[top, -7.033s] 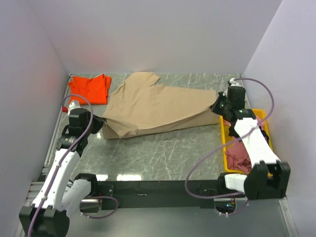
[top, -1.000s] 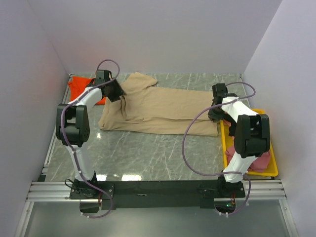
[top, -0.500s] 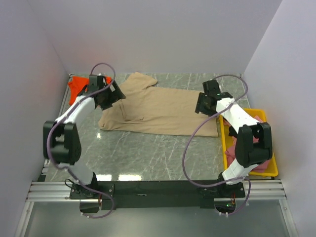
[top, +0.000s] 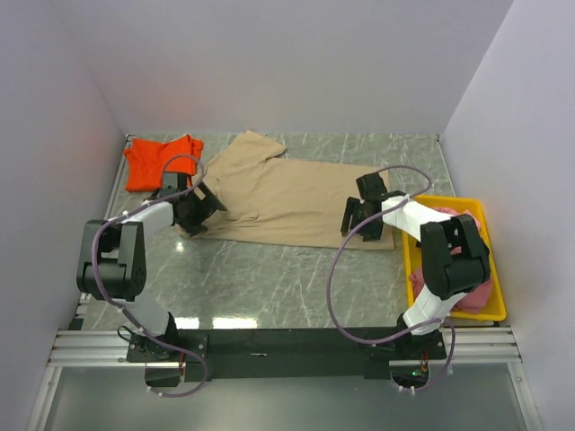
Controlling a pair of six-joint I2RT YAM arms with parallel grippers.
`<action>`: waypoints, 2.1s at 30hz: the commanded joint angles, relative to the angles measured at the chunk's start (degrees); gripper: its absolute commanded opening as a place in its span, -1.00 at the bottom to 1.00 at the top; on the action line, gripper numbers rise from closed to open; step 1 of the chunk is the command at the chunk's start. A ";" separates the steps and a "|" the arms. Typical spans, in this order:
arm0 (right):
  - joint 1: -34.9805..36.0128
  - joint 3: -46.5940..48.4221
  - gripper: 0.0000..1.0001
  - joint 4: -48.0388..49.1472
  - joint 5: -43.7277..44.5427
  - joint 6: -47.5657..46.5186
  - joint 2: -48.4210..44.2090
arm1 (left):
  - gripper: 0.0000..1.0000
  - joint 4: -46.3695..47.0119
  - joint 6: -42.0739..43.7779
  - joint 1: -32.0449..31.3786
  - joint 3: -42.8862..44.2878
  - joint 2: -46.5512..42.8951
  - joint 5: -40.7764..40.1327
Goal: Fold and stack the t-shirts
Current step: Fold the tshirt
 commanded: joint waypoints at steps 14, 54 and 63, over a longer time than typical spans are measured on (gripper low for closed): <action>5.20 -19.83 0.47 -1.62 -7.31 5.53 -16.04 | 0.99 -24.20 -13.06 3.53 -17.96 -24.28 -19.28; 6.08 -12.19 0.47 -2.68 -3.01 2.11 -13.32 | -0.99 -18.16 -5.78 -9.57 -1.62 -11.83 -14.10; 6.08 -12.45 0.47 -1.89 -2.83 1.84 -12.97 | -0.99 -17.98 1.25 -12.99 6.28 -5.42 -12.26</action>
